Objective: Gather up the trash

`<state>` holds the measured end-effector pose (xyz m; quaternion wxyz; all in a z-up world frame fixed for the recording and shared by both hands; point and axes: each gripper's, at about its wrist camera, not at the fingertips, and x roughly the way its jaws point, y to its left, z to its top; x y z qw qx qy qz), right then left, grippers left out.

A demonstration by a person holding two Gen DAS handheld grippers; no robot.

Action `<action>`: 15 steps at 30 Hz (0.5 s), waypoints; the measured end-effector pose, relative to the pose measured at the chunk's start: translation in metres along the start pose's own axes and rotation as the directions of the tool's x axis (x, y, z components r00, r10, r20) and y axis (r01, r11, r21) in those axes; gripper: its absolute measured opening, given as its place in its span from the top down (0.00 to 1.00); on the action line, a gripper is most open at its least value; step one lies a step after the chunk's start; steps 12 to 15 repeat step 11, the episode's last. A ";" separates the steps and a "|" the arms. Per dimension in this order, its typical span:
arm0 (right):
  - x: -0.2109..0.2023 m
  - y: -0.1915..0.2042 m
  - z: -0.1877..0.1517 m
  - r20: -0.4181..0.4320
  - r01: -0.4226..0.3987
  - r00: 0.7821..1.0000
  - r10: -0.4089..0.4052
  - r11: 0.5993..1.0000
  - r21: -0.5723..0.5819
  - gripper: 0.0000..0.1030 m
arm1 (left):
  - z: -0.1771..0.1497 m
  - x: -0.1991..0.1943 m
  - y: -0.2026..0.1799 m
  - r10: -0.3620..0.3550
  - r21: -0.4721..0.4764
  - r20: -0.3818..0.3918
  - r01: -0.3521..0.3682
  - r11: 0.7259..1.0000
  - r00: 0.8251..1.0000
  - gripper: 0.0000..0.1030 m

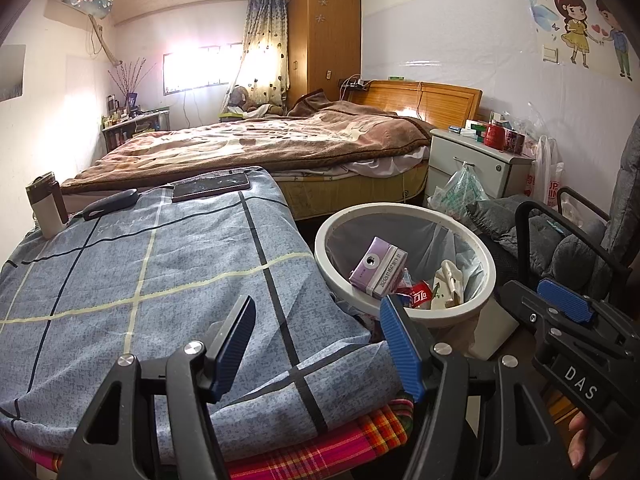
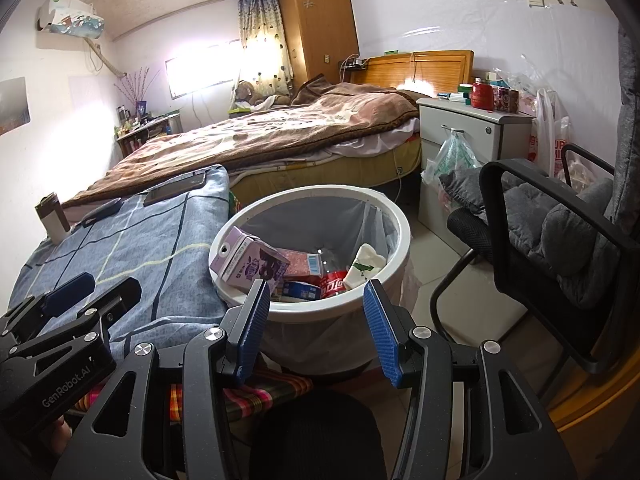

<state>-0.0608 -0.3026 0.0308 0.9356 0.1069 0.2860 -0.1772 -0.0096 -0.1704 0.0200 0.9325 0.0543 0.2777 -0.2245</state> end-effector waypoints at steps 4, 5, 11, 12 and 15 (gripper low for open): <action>0.000 -0.001 0.000 -0.001 0.000 1.000 0.000 1.000 0.001 0.50 | 0.000 0.000 -0.001 0.001 0.003 0.000 -0.001 1.000 1.000 0.35; 0.000 -0.001 0.001 0.000 -0.001 1.000 0.001 1.000 0.001 0.50 | -0.001 0.000 0.000 -0.001 0.002 -0.001 0.001 1.000 1.000 0.35; 0.000 -0.001 0.001 0.000 -0.001 1.000 0.001 1.000 0.001 0.50 | -0.002 0.000 0.000 0.001 -0.002 -0.003 -0.001 1.000 1.000 0.35; 0.000 -0.001 0.001 0.000 -0.001 1.000 0.001 1.000 0.001 0.50 | -0.002 0.000 0.000 0.001 -0.002 -0.003 -0.001 1.000 1.000 0.35; 0.000 -0.001 0.001 0.000 -0.001 1.000 0.001 1.000 0.001 0.50 | -0.002 0.000 0.000 0.001 -0.002 -0.003 -0.001 1.000 1.000 0.35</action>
